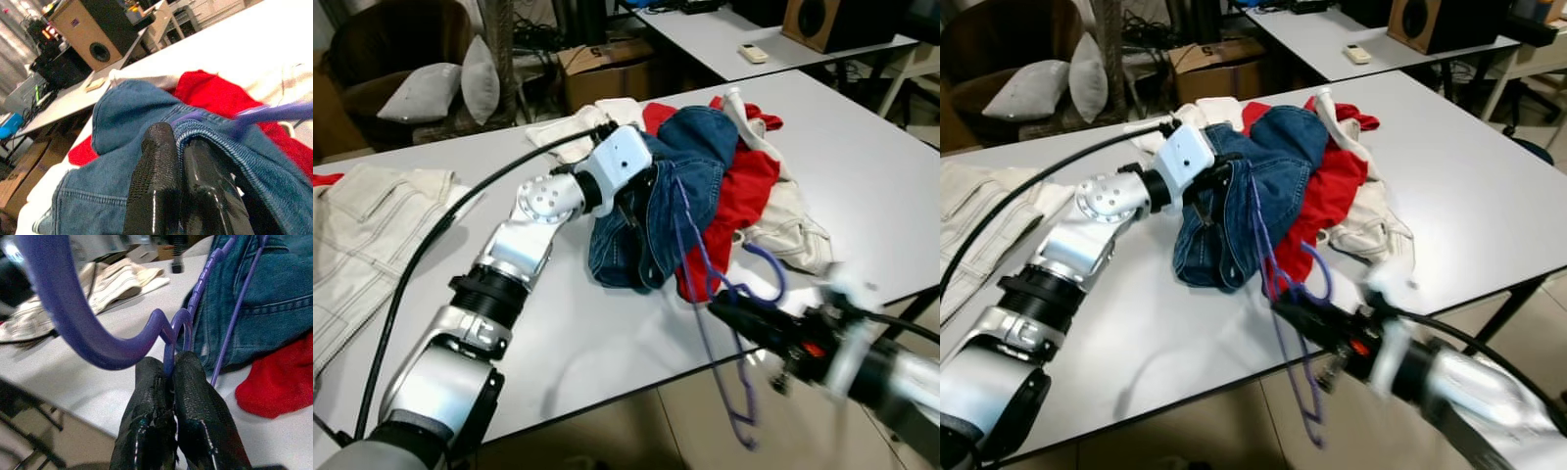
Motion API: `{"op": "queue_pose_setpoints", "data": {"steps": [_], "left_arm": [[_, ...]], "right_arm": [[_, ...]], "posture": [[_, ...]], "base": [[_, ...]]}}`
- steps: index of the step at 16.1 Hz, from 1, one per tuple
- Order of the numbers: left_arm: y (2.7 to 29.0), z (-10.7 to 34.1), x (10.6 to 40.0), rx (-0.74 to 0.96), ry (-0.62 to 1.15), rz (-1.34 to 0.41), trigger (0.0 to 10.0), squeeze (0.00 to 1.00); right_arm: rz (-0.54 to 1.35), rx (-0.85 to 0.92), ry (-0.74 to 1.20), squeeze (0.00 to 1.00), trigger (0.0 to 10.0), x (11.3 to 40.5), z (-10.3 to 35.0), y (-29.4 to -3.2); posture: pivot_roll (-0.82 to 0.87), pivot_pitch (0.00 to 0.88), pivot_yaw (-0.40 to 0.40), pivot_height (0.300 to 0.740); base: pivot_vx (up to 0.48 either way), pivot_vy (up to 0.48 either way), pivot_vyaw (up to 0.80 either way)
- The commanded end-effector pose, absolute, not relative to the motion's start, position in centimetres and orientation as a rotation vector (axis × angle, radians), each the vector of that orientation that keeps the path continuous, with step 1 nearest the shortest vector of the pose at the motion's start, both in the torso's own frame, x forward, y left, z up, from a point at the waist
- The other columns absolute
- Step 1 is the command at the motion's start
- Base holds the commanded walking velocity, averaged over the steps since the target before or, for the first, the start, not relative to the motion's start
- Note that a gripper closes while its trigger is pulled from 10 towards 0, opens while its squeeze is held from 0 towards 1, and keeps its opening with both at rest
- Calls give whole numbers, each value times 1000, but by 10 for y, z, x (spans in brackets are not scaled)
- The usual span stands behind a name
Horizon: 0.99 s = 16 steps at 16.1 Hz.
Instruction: Hang hanger
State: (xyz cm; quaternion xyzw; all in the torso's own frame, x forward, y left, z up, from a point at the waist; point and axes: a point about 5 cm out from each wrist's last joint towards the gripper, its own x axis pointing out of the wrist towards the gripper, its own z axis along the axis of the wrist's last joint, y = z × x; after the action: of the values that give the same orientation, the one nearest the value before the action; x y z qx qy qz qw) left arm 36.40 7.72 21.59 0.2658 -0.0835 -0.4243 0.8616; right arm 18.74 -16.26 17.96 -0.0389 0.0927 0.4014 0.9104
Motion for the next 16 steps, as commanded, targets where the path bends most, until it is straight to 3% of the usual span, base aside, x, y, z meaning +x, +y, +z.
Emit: {"op": "queue_pose_setpoints", "data": {"steps": [1,3,6,9,12,16], "left_arm": [[73,234,363,572,-234,-911,0,0],[74,235,363,580,-235,-917,0,0],[79,233,362,639,-217,-920,0,0],[99,225,359,693,-164,-914,0,0],[126,235,365,722,-149,-836,0,0],[150,256,370,745,-157,-742,0,0]], "right_arm": [[810,-82,188,0,10000,191,178,-161],[797,-43,172,0,10000,197,176,-161],[551,-32,199,0,10000,222,163,-187],[461,21,71,0,10000,237,181,-196],[472,58,-26,0,10000,250,196,-193],[681,51,-79,0,10000,244,214,-180]], "posture": [[-119,0,99,740],[-115,0,97,740],[-111,0,93,740],[-106,0,76,740],[-97,0,67,740],[-71,0,44,740]], "base": [[0,0,0],[0,0,0],[0,0,0],[0,0,0],[0,0,0],[0,0,0]]}}
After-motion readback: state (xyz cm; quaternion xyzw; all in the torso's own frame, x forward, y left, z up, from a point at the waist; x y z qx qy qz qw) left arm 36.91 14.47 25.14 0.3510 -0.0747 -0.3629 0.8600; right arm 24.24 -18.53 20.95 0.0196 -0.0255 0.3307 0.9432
